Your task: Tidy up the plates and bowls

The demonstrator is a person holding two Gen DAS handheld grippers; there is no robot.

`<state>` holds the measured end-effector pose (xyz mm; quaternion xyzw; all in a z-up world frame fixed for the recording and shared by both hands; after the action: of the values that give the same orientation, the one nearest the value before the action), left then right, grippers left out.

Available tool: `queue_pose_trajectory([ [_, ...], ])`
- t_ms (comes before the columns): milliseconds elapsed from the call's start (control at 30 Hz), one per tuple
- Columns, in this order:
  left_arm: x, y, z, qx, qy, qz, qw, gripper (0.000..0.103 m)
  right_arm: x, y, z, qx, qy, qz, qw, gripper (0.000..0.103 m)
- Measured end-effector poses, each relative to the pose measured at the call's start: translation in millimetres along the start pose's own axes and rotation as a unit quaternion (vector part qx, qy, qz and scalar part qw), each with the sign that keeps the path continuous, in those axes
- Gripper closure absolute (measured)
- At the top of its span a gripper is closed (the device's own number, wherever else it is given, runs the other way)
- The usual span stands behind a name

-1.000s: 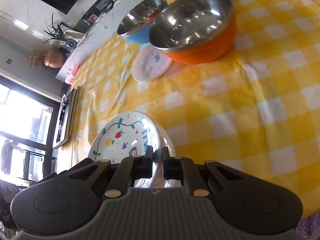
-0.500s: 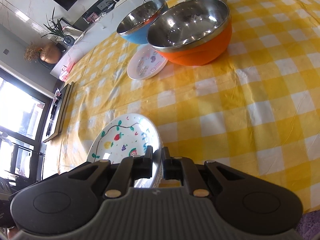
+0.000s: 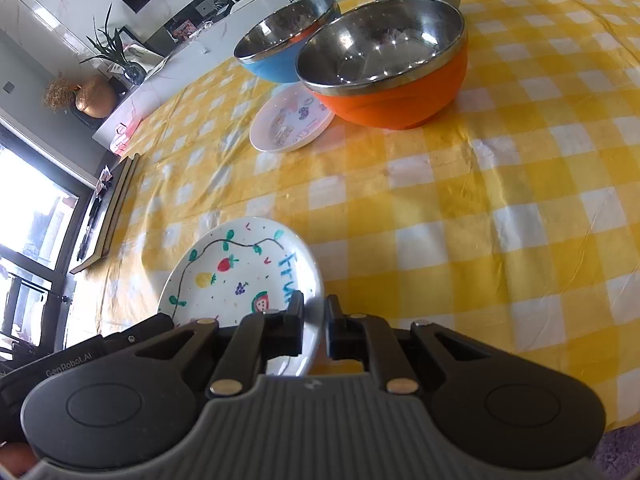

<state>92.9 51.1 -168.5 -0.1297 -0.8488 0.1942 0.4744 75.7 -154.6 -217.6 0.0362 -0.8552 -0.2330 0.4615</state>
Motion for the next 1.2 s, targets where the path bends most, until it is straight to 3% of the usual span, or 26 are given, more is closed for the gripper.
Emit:
queue_pose_trajectory([
  [700,-2.4,-12.6,3.1,-0.055,-0.009,-0.046,0.9974,0.087,2.1,-1.9,2.2,-0.006,-0.014,-0.004,1.000,0.095],
  [1200,-5.8,-24.0,7.2,-0.123,-0.013,-0.088,0.9884,0.085,3.9,-2.9,2.0,-0.006,-0.022,-0.002,1.000,0.095],
])
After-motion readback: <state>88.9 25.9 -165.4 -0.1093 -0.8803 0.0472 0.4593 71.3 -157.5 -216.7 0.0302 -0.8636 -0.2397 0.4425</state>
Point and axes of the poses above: each gripper's, at about its wrist camera, not at the fingertips, and x roughly against the way its jaws point, y to its left, z to its underside, the point moved 10 cm from there along -x, roughly the way its jaws point, and after that the axes turned 6 degrees about x, right-handed, at the moved point
